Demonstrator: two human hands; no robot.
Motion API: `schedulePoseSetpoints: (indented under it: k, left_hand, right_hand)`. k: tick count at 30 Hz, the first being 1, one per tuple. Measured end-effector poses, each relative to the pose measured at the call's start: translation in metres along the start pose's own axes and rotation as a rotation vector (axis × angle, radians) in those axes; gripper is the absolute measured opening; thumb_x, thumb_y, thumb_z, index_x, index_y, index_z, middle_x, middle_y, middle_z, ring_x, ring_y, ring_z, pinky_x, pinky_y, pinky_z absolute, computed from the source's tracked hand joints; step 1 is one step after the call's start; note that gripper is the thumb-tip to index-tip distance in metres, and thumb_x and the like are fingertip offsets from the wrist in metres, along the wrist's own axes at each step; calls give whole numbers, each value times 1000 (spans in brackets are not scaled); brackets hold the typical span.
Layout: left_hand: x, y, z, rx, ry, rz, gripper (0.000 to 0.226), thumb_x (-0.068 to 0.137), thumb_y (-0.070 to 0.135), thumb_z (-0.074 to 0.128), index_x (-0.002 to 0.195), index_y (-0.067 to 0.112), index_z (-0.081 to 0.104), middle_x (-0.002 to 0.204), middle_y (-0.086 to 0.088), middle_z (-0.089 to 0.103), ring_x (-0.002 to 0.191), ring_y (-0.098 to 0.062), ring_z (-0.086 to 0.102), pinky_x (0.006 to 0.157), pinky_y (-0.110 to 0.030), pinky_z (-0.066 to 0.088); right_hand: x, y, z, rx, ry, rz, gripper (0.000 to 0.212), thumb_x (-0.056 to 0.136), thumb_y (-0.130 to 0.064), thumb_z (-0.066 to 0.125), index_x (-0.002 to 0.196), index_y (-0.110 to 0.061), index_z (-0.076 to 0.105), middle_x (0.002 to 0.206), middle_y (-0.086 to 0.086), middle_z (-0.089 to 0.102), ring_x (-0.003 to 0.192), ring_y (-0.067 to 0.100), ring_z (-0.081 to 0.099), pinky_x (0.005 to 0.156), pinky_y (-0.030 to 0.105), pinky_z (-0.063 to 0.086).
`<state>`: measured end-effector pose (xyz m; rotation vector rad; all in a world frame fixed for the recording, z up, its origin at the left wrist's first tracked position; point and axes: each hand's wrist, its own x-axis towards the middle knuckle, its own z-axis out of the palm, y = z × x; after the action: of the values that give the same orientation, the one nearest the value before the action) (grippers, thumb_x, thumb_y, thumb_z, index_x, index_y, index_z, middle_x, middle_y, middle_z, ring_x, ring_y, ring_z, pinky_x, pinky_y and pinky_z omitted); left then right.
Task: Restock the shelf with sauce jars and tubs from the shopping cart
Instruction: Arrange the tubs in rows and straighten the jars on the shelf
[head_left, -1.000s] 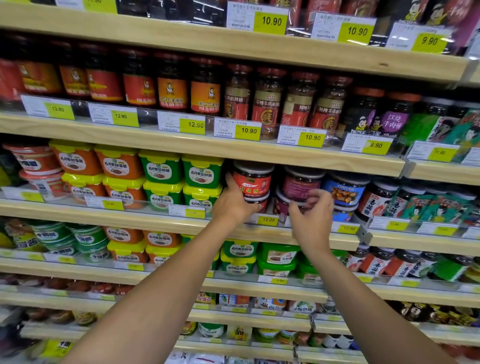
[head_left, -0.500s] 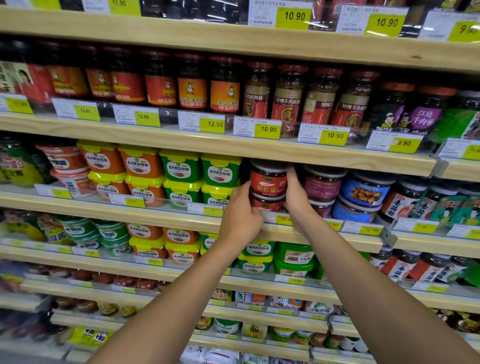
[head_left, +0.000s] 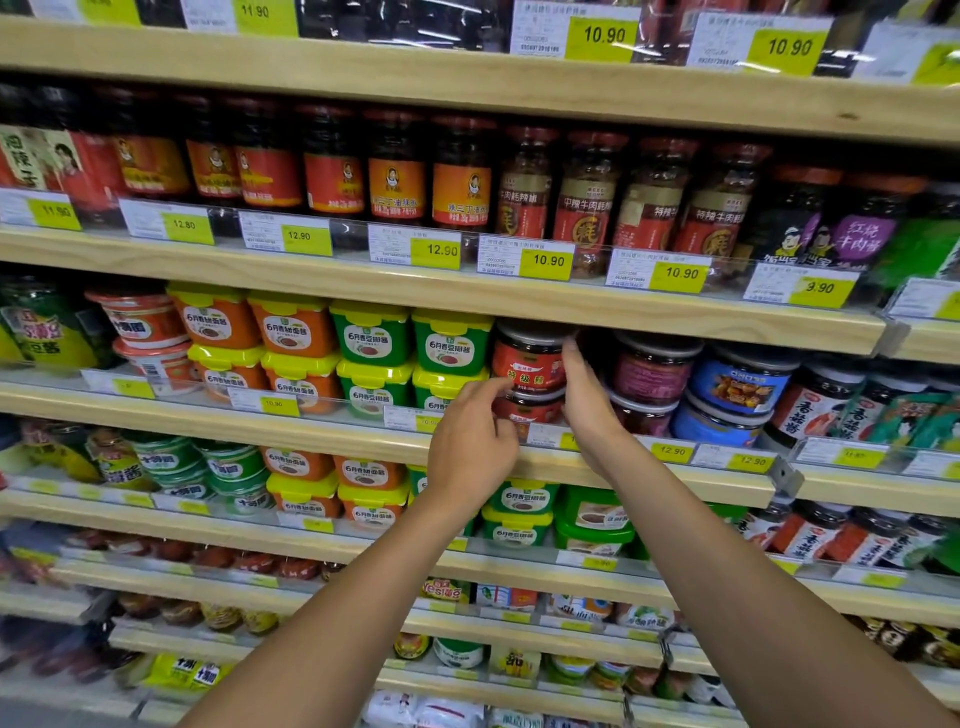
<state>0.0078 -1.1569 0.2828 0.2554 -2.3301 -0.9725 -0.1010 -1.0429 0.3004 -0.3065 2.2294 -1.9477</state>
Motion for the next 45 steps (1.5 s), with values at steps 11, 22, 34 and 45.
schedulePoseSetpoints:
  k: [11, 22, 34, 45]
  left_hand:
    - [21, 74, 74, -425, -204, -8, 60, 87, 10, 59, 146, 18, 49, 144, -3, 52, 133, -18, 51, 112, -35, 43]
    - [62, 89, 118, -197, -223, -71, 108, 66, 55, 86, 149, 14, 31, 143, -14, 41, 136, -33, 41, 111, -43, 39]
    - [72, 75, 115, -231, -137, -51, 95, 73, 39, 87, 146, 11, 34, 146, -11, 47, 137, -30, 46, 107, -34, 38]
    - [64, 75, 118, -264, -154, -70, 100, 67, 42, 91, 142, 11, 32, 142, -10, 51, 130, -29, 52, 98, -30, 41]
  right_hand:
    - [-63, 18, -86, -143, 504, -218, 17, 102, -38, 46, 106, -29, 60, 95, 2, 68, 71, 13, 68, 72, 46, 58]
    - [-18, 55, -114, -167, 351, -161, 58, 73, -46, 39, 131, -51, 41, 141, -11, 55, 117, 36, 62, 101, 57, 48]
    - [-27, 17, -113, 105, 214, -75, 61, 97, 4, 30, 154, -16, 29, 124, -3, 62, 53, 17, 65, 73, 42, 58]
    - [-18, 17, -117, 97, 194, -87, 68, 95, 6, 31, 157, -21, 25, 115, 13, 66, 52, 18, 63, 53, 32, 55]
